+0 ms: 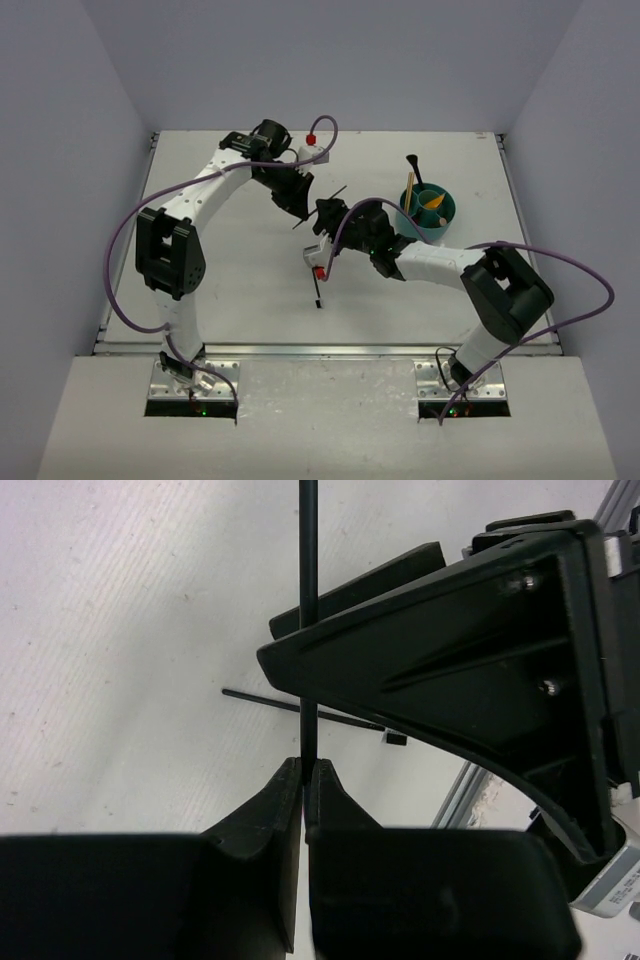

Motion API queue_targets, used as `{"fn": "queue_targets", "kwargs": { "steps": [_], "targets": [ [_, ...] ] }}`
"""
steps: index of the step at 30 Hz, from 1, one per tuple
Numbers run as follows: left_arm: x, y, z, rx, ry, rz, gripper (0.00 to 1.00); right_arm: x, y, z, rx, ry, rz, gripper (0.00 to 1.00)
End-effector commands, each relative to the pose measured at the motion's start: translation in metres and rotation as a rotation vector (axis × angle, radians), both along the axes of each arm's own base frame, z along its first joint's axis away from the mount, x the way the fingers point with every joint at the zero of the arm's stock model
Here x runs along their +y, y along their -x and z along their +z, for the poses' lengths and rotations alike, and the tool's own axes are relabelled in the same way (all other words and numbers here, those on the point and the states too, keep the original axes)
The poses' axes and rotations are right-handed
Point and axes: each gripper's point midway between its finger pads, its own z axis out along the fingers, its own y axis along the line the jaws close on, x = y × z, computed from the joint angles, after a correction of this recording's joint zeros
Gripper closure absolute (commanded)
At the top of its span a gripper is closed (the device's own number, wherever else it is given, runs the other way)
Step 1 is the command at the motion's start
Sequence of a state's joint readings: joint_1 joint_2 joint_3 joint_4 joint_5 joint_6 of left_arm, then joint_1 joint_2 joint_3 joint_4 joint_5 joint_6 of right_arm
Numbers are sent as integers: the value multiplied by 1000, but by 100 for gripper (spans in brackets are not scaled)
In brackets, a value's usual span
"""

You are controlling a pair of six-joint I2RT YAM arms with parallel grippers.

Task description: Organize the makeup

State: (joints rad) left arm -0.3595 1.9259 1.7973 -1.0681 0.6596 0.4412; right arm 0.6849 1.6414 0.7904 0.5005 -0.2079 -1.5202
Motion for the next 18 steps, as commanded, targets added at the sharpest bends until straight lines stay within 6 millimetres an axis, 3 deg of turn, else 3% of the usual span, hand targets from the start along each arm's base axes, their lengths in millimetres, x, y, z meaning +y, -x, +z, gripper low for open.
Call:
{"fn": "queue_targets", "kwargs": {
  "steps": [1, 3, 8, 12, 15, 16, 18],
  "targets": [
    [-6, 5, 29, -61, 69, -38, 100, 12, -11, 30, -86, -50, 3, 46],
    [-8, 8, 29, -51, 78, -49, 100, 15, -14, 30, -88, -60, -2, 51],
    [-9, 10, 24, -35, 76, -55, 100, 21, -22, 34, -104, -73, -14, 52],
    [-9, 11, 22, -26, 74, -55, 100, 21, -26, 35, -104, -89, -29, 62],
    [-10, 12, 21, -20, 73, -57, 100, 22, -27, 37, -103, -102, -32, 93],
    [-9, 12, 22, -22, 72, -56, 100, 22, -27, 38, -102, -102, -32, 99],
    [-9, 9, 25, -36, 68, -47, 100, 21, -27, 40, -96, -113, -37, 100]
  ]
}}
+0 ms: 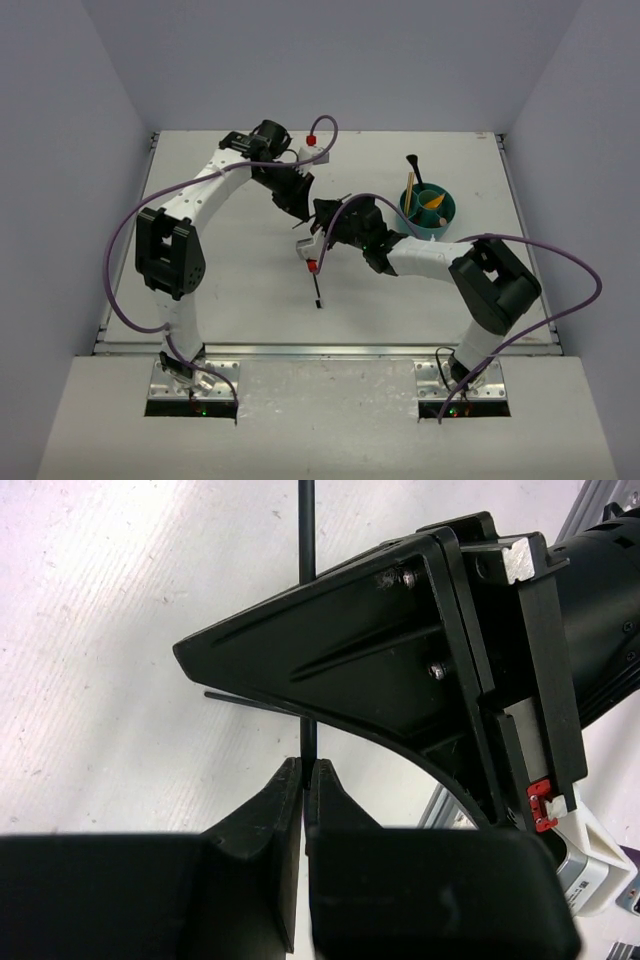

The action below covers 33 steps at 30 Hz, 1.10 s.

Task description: Organize the makeup

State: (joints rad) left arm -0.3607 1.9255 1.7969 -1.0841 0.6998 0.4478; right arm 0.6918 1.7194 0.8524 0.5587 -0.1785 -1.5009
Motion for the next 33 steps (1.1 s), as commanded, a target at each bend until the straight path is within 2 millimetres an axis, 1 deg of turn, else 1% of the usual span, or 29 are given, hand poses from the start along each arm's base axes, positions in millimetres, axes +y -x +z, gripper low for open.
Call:
{"fn": "queue_targets", "kwargs": {
  "steps": [1, 2, 3, 4, 5, 6, 7, 8, 9, 10, 11, 12, 13, 15, 16, 17, 19, 20, 21, 23, 26, 29, 31, 33],
  "targets": [
    [-5, -1, 24, -67, 38, -18, 100, 8, -8, 34, -62, -87, -16, 100],
    [-5, -4, 26, -75, 36, -10, 84, 7, -8, 34, -50, -99, -26, 100],
    [-5, -7, 28, -84, 34, -1, 64, 5, -7, 35, -38, -113, -37, 100],
    [-5, -9, 31, -93, 33, 4, 64, 3, -8, 38, -25, -132, -51, 100],
    [-5, -16, 38, -117, 30, 26, 3, -4, -9, 41, 26, -189, -84, 100],
    [-5, -17, 38, -118, 30, 27, 0, -4, -8, 39, 71, -226, -100, 100],
    [-2, -28, 49, -157, 33, 63, 0, -10, -8, 46, 104, -270, -109, 100],
    [2, -40, 61, -193, 44, 104, 0, -16, -8, 52, 185, -344, -121, 100],
    [1, -44, 69, -212, 56, 119, 0, -18, -7, 47, 247, -372, -125, 100],
    [6, -52, 76, -230, 67, 148, 0, -21, -6, 56, 323, -447, -133, 100],
    [8, -62, 92, -262, 94, 186, 0, -30, -8, 58, 404, -486, -132, 100],
    [11, -69, 100, -280, 112, 210, 0, -31, -7, 63, 461, -531, -144, 100],
    [17, -75, 108, -301, 125, 236, 0, -39, -13, 76, 505, -591, -139, 100],
    [28, -90, 125, -366, 152, 304, 0, -60, -22, 103, 660, -786, -150, 100],
    [31, -91, 130, -379, 157, 315, 0, -72, -29, 108, 663, -816, -170, 100],
    [38, -95, 134, -400, 158, 344, 0, -87, -36, 118, 709, -887, -164, 100],
    [46, -97, 129, -400, 148, 366, 0, -113, -46, 133, 849, -1070, -187, 100],
    [49, -96, 121, -384, 131, 369, 0, -138, -59, 139, 835, -1142, -203, 100],
    [50, -94, 112, -361, 119, 370, 0, -147, -62, 150, 875, -1230, -185, 100],
    [52, -90, 102, -346, 100, 368, 0, -178, -78, 141, 893, -1316, -239, 100],
    [57, -83, 85, -336, 72, 366, 0, -213, -96, 131, 864, -1396, -281, 100],
    [63, -82, 82, -366, 46, 372, 0, -244, -107, 133, 773, -1464, -311, 100],
    [65, -80, 80, -372, 34, 373, 0, -254, -111, 129, 747, -1483, -325, 100],
    [67, -79, 78, -377, 28, 375, 0, -258, -114, 120, 744, -1488, -337, 100]
  ]
}}
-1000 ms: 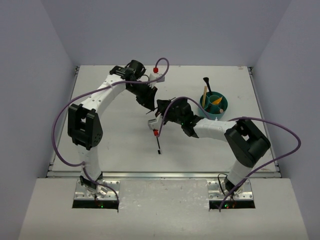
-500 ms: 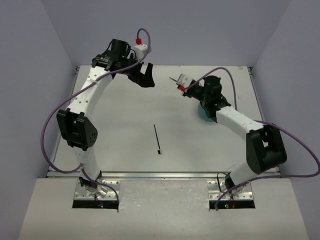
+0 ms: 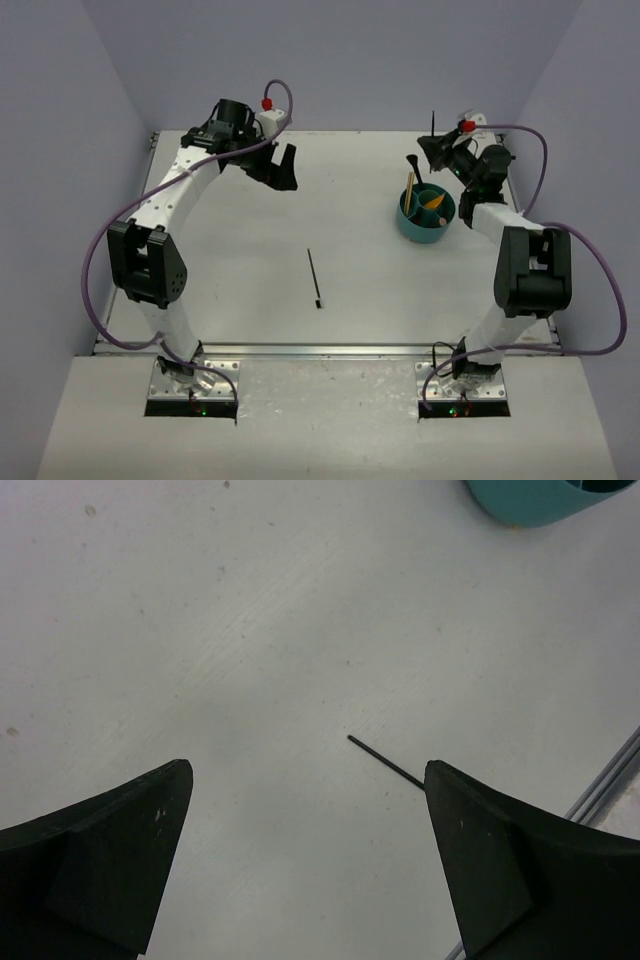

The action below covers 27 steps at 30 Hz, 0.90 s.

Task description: Organize the makeup

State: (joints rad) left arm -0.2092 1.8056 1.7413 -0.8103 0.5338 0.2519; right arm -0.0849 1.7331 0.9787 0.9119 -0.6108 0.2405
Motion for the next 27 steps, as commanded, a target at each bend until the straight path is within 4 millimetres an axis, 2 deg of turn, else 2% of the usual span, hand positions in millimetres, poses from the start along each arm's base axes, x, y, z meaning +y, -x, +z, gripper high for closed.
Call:
{"fn": "queue_targets", "kwargs": {
  "steps": [1, 5, 9, 12, 22, 24, 27],
  "targets": [
    [4, -1, 35, -150, -4, 5, 0, -9, -2, 24, -119, -58, -16, 100],
    [5, 2, 31, -144, -3, 4, 0, -17, -9, 5, -134, -91, -41, 100],
    [7, 3, 27, -137, -16, 4, 0, -18, -12, -4, -142, -93, -31, 100],
    [9, 4, 25, -138, -26, 4, 0, -22, -14, -21, -125, -78, -61, 100],
    [9, 3, 22, -133, -34, 6, 0, -25, -12, -59, -53, -88, -67, 100],
    [9, 3, 22, -134, -35, 6, 0, -25, -9, -65, -39, -89, -70, 97],
    [10, 3, 21, -136, -40, 5, 0, -28, -7, -72, -27, -85, -84, 86]
  ]
}}
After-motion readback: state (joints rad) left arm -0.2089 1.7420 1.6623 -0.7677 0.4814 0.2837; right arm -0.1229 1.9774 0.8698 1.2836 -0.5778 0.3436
